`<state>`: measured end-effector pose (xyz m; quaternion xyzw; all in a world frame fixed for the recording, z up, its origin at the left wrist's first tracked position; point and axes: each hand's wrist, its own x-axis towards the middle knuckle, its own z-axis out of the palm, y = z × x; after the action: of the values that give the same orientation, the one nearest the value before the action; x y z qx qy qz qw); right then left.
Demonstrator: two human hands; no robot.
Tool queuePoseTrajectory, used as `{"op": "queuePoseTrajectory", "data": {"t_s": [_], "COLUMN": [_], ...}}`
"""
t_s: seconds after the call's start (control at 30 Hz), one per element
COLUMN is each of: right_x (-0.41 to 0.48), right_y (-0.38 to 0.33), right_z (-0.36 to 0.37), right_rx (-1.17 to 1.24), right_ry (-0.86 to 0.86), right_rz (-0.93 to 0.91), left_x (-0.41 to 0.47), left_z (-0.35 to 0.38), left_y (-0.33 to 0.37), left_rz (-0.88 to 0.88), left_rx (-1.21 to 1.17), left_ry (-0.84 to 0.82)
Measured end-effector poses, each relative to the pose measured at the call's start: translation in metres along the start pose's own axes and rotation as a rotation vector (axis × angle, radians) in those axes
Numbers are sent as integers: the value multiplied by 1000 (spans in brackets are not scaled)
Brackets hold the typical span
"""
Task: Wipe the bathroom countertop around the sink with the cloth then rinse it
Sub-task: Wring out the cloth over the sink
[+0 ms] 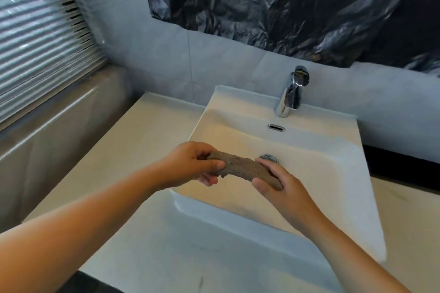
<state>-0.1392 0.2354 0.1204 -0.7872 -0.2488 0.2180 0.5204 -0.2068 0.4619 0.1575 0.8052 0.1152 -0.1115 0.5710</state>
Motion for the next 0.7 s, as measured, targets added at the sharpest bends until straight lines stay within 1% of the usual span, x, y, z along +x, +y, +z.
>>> {"op": "queuePoseTrajectory", "data": {"t_s": [0.07, 0.17, 0.3, 0.37, 0.43, 0.53, 0.6, 0.67, 0.7], "right_x": [2, 10, 27, 32, 37, 45, 51, 55, 57], "right_y": [10, 15, 12, 9, 9, 11, 18, 23, 24], "right_z": [-9, -17, -25, -27, -29, -29, -29, -27, -27], "right_rx": [141, 247, 166, 127, 61, -24, -86, -127, -101], "right_ry": [74, 198, 304, 341, 389, 475, 535, 561, 548], "right_rz": [-8, -63, -176, -230, -273, -289, -222, -93, -18], "left_x": [15, 33, 54, 64, 73, 84, 89, 94, 96], "left_z": [0, 5, 9, 14, 22, 32, 36, 38, 39], "left_y": [8, 16, 24, 29, 33, 37, 37, 36, 35], "left_rz": [-8, -62, -244, -288, -275, -171, -105, -26, 47], "left_rx": [-64, -104, -155, -123, -10, 239, 394, 538, 642], "left_ry": [-17, -132, -355, -450, -497, -496, -433, -338, -290]}}
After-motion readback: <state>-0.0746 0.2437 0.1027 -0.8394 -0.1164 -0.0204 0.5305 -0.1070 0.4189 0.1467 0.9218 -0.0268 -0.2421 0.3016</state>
